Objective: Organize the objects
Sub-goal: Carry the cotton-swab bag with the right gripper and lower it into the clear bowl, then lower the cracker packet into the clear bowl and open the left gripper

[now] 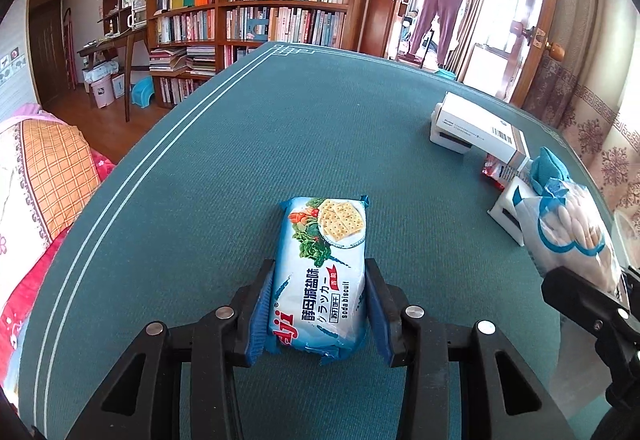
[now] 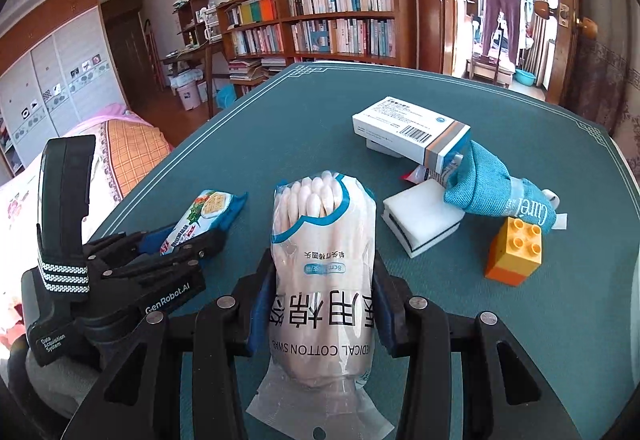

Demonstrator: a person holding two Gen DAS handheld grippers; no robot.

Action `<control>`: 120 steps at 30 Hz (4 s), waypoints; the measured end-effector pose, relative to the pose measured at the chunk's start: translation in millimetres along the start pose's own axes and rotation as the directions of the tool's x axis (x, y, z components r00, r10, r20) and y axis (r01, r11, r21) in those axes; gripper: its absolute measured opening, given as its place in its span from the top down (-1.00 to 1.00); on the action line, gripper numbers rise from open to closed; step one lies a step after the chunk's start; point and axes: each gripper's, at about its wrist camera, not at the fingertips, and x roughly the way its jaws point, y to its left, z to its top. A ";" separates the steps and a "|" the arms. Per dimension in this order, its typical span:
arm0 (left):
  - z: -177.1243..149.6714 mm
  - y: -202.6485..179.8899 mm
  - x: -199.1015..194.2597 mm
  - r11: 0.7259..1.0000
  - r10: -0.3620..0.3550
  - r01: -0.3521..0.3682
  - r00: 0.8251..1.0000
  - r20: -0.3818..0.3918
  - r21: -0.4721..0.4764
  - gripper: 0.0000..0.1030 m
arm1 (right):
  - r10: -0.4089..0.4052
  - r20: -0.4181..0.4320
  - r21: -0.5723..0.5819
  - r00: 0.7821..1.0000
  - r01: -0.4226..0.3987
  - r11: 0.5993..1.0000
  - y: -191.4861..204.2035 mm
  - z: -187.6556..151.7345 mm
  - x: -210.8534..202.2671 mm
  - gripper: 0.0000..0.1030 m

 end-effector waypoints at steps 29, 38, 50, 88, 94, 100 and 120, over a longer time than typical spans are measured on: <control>-12.7 -54.7 -23.7 0.987 -0.090 0.089 0.996 0.008 0.136 0.14 | -0.037 0.047 0.173 0.998 0.028 0.984 -54.7 -36.2 -54.2 0.13; -17.6 -90.8 -36.3 0.970 -0.144 0.141 0.990 0.002 0.197 0.14 | -0.067 0.059 0.213 0.996 0.053 0.976 -70.8 -46.7 -78.6 0.13; -26.6 -141.1 -43.3 0.942 -0.202 0.200 0.979 -0.022 0.270 0.14 | -0.154 0.073 0.334 0.985 0.121 0.935 -119.5 -66.2 -116.4 0.13; -25.8 -244.9 -46.9 0.864 -0.283 0.282 0.957 -0.062 0.416 0.14 | -0.449 -0.093 0.477 0.888 0.436 0.763 -329.5 -58.3 -128.4 0.13; -24.8 -256.4 -48.2 0.854 -0.290 0.287 0.955 -0.060 0.433 0.14 | -0.454 -0.067 0.486 0.889 0.426 0.763 -332.7 -54.3 -133.9 0.13; -26.3 -264.9 -46.4 0.848 -0.292 0.291 0.954 -0.068 0.444 0.14 | -0.495 -0.055 0.505 0.867 0.451 0.736 -349.3 -54.0 -150.4 0.13; -20.6 -305.5 -45.5 0.812 -0.329 0.325 0.941 -0.080 0.485 0.14 | -0.469 -0.075 0.550 0.880 0.428 0.717 -376.1 -76.8 -145.8 0.10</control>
